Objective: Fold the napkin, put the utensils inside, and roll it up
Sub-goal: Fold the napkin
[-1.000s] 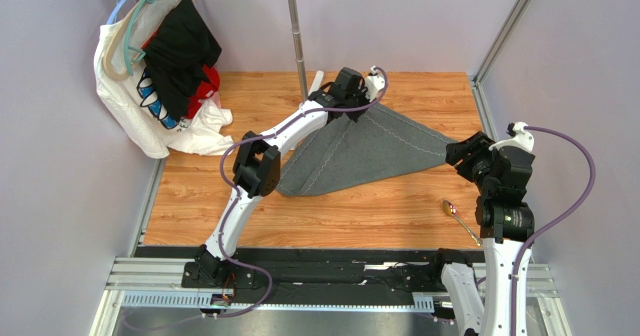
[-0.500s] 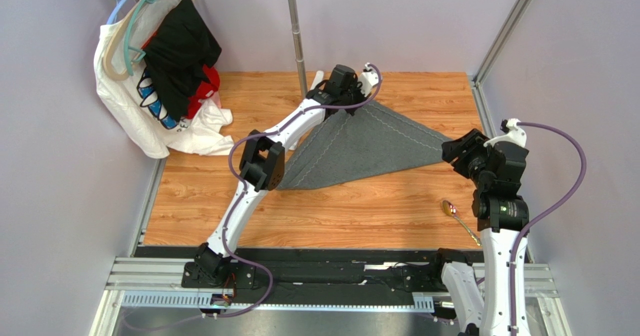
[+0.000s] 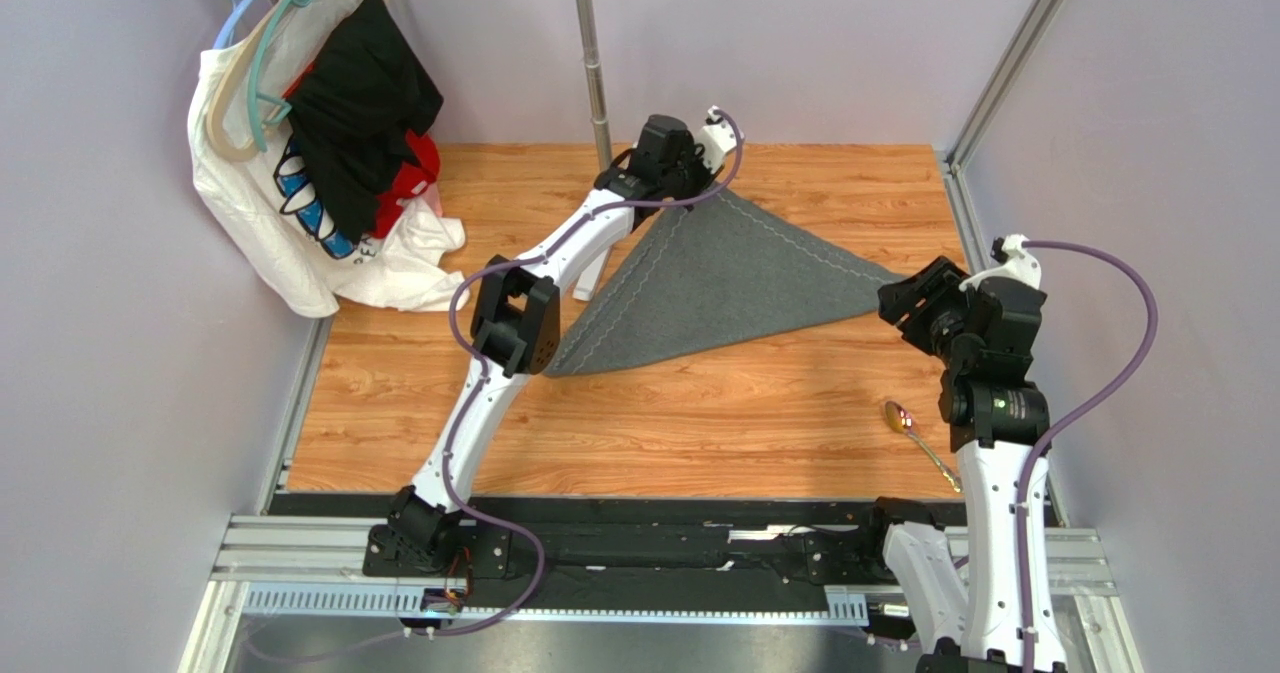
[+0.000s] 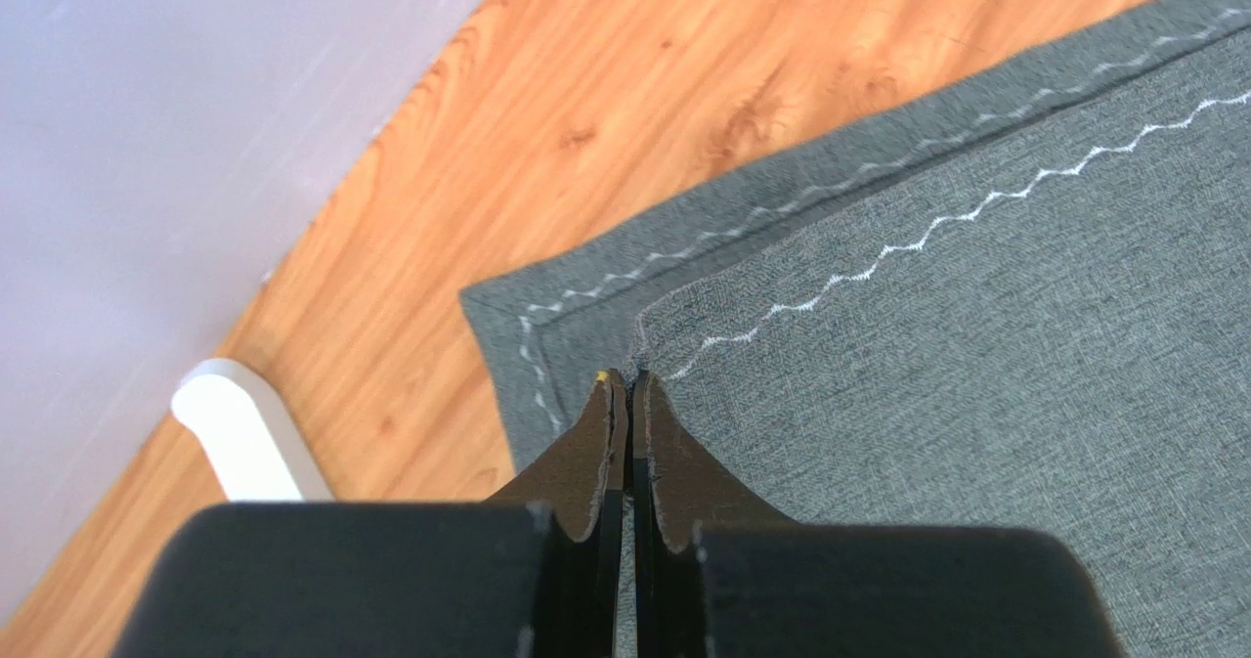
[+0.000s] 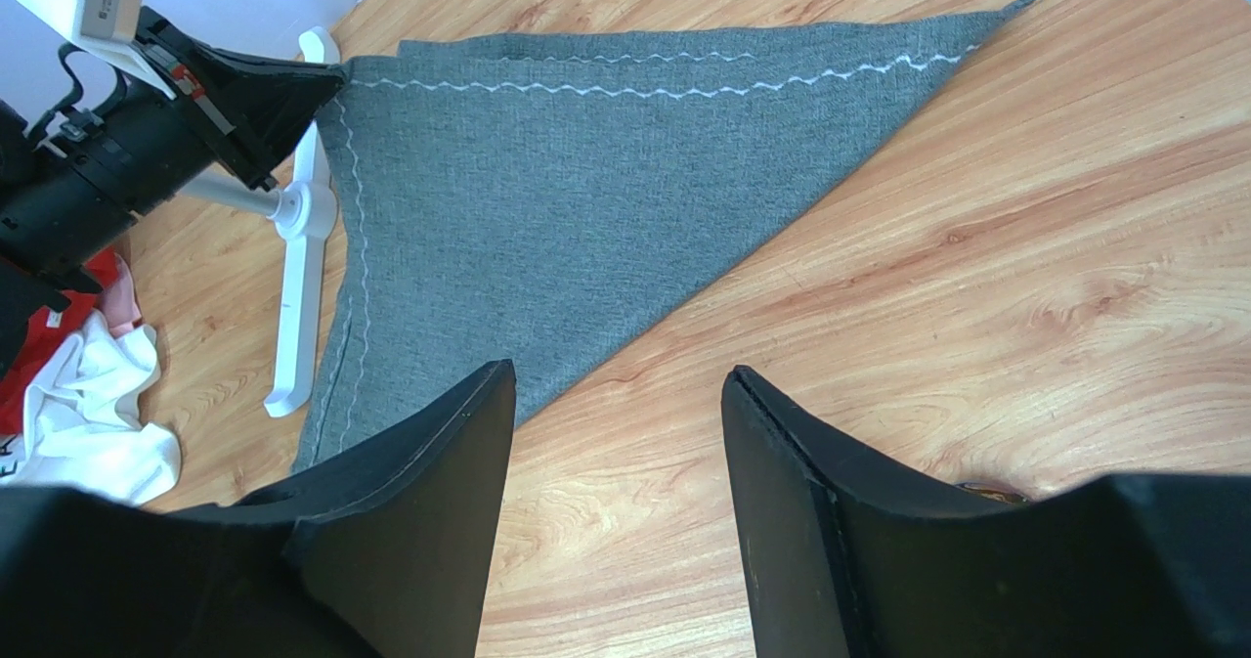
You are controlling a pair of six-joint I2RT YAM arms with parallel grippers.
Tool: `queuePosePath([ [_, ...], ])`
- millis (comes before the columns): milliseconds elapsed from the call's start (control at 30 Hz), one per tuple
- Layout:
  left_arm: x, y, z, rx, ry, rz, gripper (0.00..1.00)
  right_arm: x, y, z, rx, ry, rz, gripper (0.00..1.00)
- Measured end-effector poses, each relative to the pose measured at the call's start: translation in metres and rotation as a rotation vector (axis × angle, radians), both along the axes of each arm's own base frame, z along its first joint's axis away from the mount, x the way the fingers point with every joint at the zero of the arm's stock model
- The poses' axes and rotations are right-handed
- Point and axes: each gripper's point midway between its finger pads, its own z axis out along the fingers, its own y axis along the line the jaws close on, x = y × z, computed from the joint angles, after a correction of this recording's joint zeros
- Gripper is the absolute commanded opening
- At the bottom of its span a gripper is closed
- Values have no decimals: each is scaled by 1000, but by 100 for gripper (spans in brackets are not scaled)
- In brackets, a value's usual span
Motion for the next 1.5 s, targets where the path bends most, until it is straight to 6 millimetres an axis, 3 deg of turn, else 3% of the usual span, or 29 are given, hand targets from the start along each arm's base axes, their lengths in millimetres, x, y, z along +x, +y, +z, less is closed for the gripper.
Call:
queuePosePath([
  [267, 14, 3, 0, 3, -50, -2, 0, 7, 2, -5, 5, 11, 10, 57],
  [1033, 28, 11, -3, 29, -106, -19, 0, 21, 13, -19, 13, 45, 52, 57],
  [1500, 33, 12, 8, 24, -140, -27, 0, 24, 16, -19, 10, 38, 59, 57],
])
